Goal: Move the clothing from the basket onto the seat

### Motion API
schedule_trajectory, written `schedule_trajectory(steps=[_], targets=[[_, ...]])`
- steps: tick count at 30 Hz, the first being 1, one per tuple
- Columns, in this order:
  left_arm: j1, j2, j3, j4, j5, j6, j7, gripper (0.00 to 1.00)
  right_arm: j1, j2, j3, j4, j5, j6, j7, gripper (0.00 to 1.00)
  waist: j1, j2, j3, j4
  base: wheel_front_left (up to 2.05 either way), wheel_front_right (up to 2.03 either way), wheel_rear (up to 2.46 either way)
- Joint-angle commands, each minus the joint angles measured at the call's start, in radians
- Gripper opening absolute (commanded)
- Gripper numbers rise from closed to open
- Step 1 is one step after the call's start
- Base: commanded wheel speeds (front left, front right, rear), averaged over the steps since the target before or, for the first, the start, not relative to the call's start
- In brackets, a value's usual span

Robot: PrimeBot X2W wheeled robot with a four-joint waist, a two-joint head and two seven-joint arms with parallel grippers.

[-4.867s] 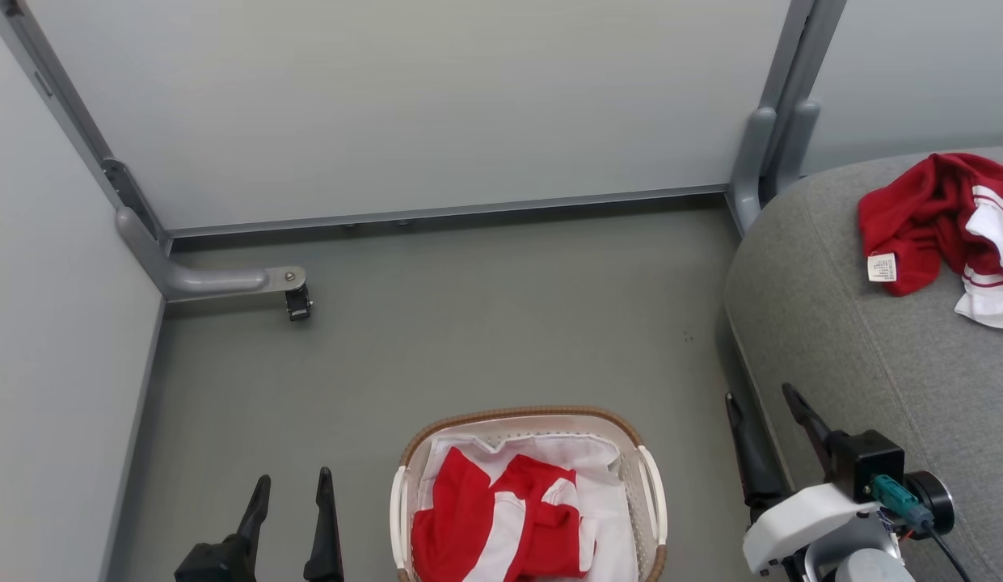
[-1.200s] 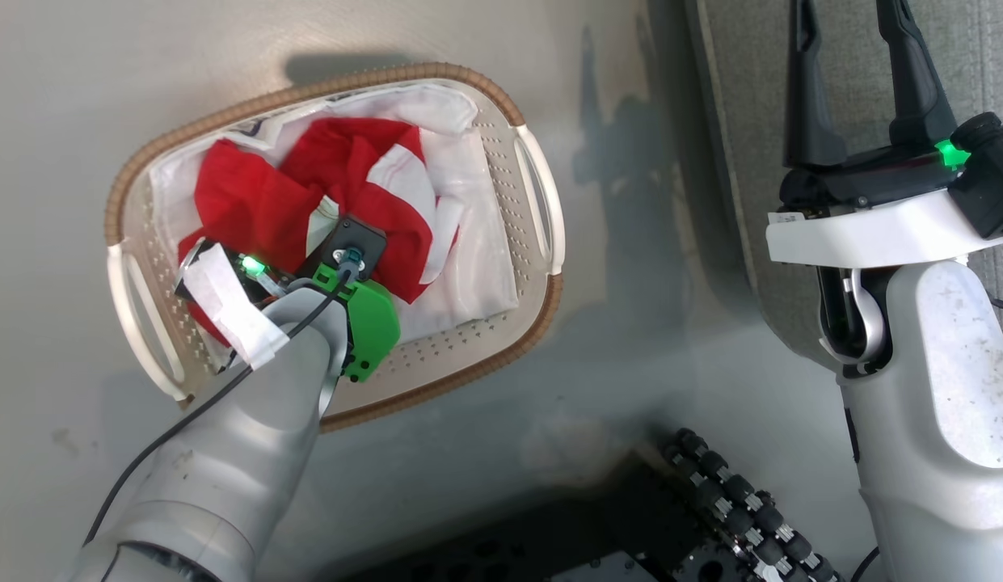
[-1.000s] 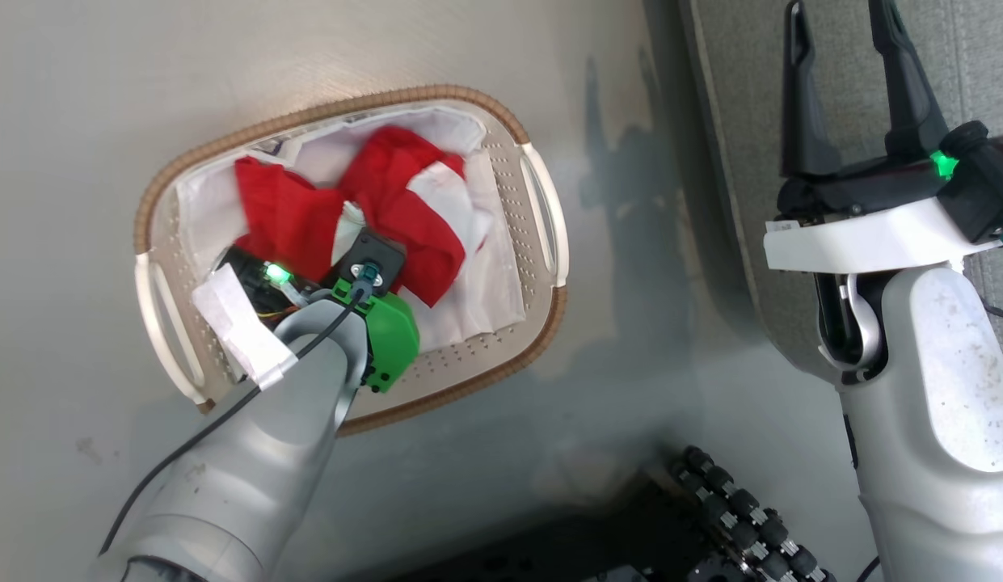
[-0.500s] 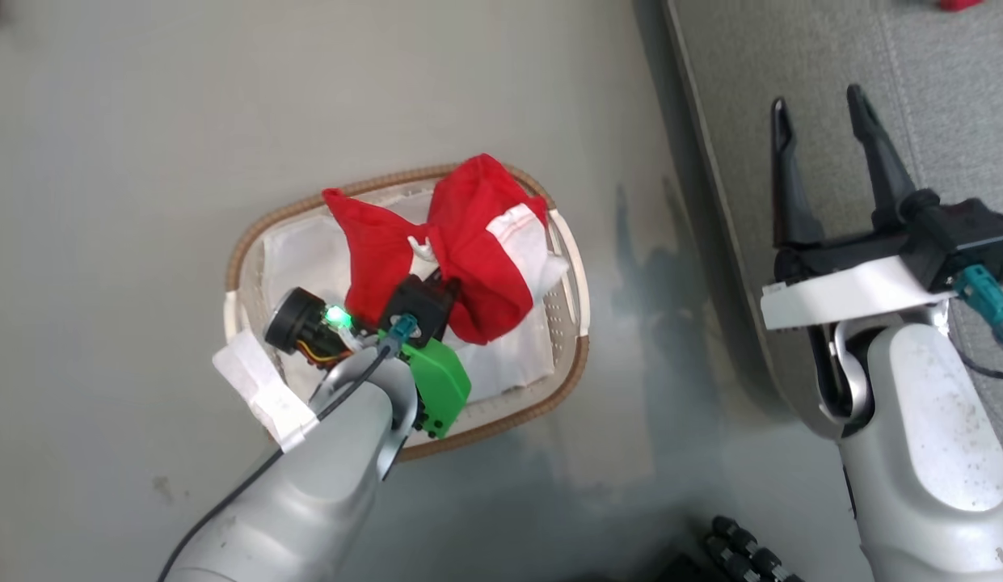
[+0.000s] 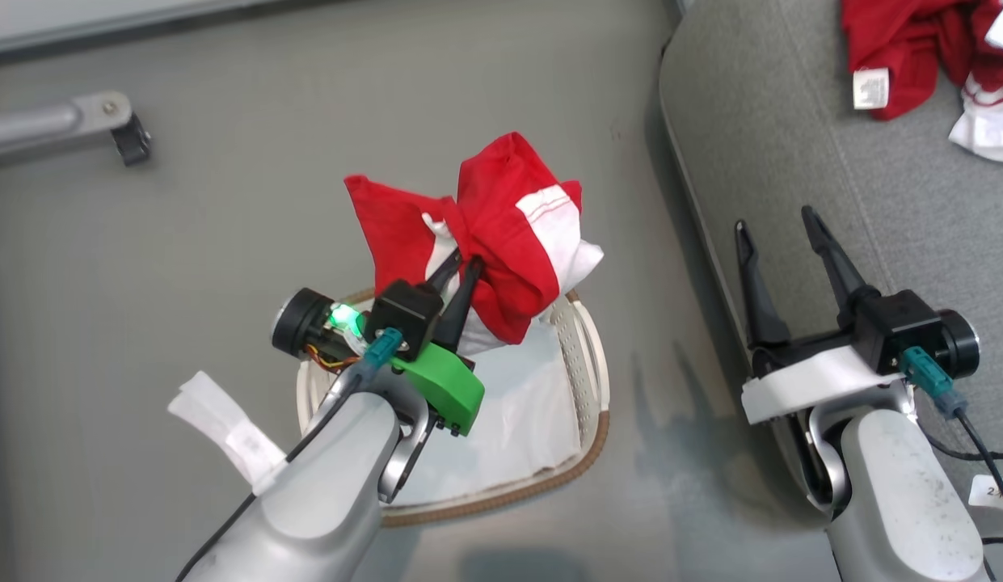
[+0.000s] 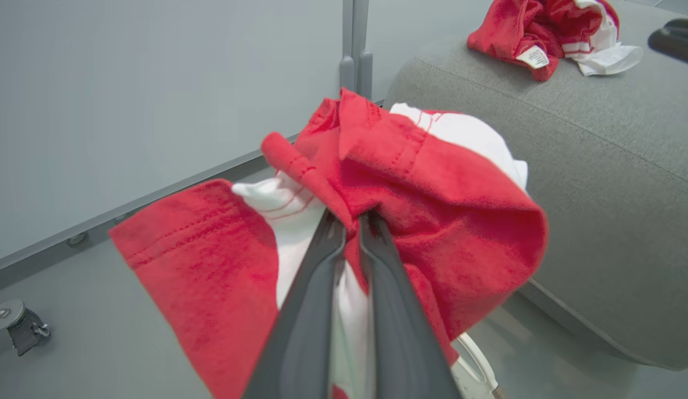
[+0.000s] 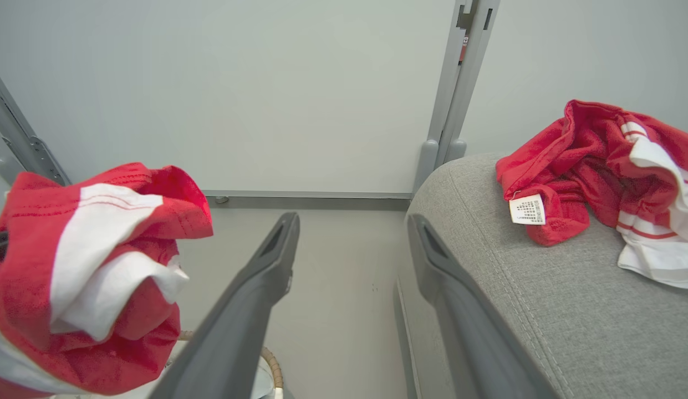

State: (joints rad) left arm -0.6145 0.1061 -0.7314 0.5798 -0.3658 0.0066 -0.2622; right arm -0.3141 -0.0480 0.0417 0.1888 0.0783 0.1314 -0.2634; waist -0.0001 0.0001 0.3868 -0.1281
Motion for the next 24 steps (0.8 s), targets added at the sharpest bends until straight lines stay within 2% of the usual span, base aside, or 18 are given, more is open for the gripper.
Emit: schedule_trajectory(steps=[1,12,24], targets=[[0.026,0.011,0.008,-0.023,-0.007,0.005,-0.003,0.00,0.023,-0.004,0.005,0.001,-0.003,-0.001,-0.002,1.00,0.0001,-0.0001,-0.116,0.031,0.00,0.00,0.00],[0.031,0.057,0.036,-0.221,-0.041,0.032,0.076,0.00,0.082,-0.004,0.073,0.007,-0.001,-0.001,-0.002,1.00,0.0001,-0.0001,-0.237,0.043,0.00,0.00,0.00],[0.022,0.062,0.021,-0.317,-0.058,0.048,0.161,0.00,0.066,-0.004,0.196,-0.006,-0.003,-0.001,-0.002,1.00,0.0001,-0.0001,-0.301,0.057,0.00,0.00,0.00]])
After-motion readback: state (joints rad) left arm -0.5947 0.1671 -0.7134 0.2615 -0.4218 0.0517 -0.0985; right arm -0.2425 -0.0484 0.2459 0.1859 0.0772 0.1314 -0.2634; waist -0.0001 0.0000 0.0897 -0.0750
